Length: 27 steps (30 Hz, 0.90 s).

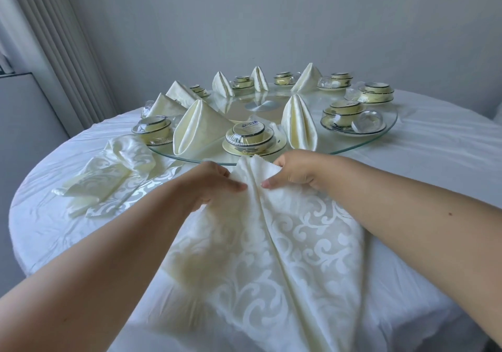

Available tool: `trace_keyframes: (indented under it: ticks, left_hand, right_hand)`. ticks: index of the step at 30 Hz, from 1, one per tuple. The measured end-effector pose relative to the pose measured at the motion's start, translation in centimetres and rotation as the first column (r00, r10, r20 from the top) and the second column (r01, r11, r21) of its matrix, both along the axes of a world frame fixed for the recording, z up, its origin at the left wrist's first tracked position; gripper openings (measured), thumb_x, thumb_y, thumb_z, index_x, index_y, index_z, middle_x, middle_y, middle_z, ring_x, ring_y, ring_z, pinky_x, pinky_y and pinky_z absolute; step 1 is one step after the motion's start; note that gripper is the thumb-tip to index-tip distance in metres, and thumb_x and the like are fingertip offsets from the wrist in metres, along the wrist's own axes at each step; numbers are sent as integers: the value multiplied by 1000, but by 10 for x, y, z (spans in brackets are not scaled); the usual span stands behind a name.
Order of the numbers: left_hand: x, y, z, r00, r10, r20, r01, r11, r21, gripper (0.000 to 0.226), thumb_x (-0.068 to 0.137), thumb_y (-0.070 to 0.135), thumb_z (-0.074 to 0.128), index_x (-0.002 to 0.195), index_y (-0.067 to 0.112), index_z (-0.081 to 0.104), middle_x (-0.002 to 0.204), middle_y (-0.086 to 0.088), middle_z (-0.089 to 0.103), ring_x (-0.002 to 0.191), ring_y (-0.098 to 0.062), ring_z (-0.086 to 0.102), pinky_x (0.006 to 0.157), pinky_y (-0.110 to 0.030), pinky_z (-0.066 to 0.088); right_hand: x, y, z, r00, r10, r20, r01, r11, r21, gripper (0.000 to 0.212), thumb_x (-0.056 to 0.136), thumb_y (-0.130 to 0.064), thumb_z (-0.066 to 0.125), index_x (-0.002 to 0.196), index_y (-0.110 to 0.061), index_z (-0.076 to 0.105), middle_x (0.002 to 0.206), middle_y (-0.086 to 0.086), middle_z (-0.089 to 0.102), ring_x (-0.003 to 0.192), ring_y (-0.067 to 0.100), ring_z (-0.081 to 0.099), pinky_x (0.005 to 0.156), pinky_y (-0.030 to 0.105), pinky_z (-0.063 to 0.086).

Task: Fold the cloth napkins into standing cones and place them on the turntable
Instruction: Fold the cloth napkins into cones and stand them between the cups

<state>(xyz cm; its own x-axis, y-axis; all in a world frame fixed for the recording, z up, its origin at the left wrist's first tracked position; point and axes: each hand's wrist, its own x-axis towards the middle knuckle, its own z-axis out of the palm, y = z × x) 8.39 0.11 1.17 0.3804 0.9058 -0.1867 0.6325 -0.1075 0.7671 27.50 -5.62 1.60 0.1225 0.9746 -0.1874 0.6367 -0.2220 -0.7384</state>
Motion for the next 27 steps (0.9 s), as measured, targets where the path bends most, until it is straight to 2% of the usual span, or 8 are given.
trace_keyframes:
  ticks: [3,5,9,11,14,20,23,27]
  left_hand:
    - [3,-6,23,995,-44,89,40,998,47,67,37,38,83,86,-6,68,85,-20,70,74,-31,63,82,-53,53]
    - [8,-12,47,994,-51,94,38,990,136,57,44,36,81,86,-1,71,90,-19,72,83,-37,70,85,-59,51]
    - [19,-28,107,988,-86,128,36,936,351,22,67,28,79,78,11,72,79,-8,73,70,-22,71,75,-40,59]
    - [26,-38,138,981,-110,162,18,875,483,18,75,23,76,71,10,64,64,-3,61,45,-5,55,49,-18,47]
    - [34,-56,180,978,-125,167,-34,694,719,24,82,22,70,70,13,52,58,-1,35,33,-4,27,33,-16,20]
    - [22,-94,192,992,-112,50,-16,284,959,42,83,26,63,59,14,32,55,0,24,48,-13,20,43,-25,17]
    - [5,-118,139,986,-166,-14,64,299,952,41,79,33,62,58,14,32,51,-1,24,47,-11,24,43,-21,23]
    - [-22,-157,52,947,-309,-92,245,505,828,28,73,45,54,71,20,43,66,7,44,51,-2,37,50,-12,31]
  right_hand:
    - [6,-9,25,997,9,-81,-4,998,61,46,71,-27,84,104,-4,63,93,9,66,85,25,64,74,34,53]
    - [11,-17,48,993,-3,-117,17,993,118,54,70,-24,84,112,-3,60,104,9,66,97,28,65,88,42,54]
    - [21,-30,102,990,-3,-139,43,959,281,42,73,-21,82,105,0,63,92,10,67,78,24,66,71,37,56]
    - [24,-37,131,996,-60,-69,84,896,437,42,72,-26,83,104,-7,63,90,5,64,75,18,63,65,26,51]
    - [25,-49,172,986,-150,74,64,747,662,31,75,-33,81,80,-12,59,69,-3,50,56,4,46,49,18,34]
    - [22,-89,182,985,-80,153,-86,541,837,37,77,-23,79,60,-13,48,58,-4,33,47,0,26,45,20,21]
    - [15,-116,133,973,4,229,-187,589,786,40,77,-24,79,57,-15,46,55,-8,32,48,0,27,45,19,21]
    - [6,-159,45,940,200,276,-332,720,610,55,71,-57,73,56,-10,48,59,-1,39,54,1,36,50,24,27]
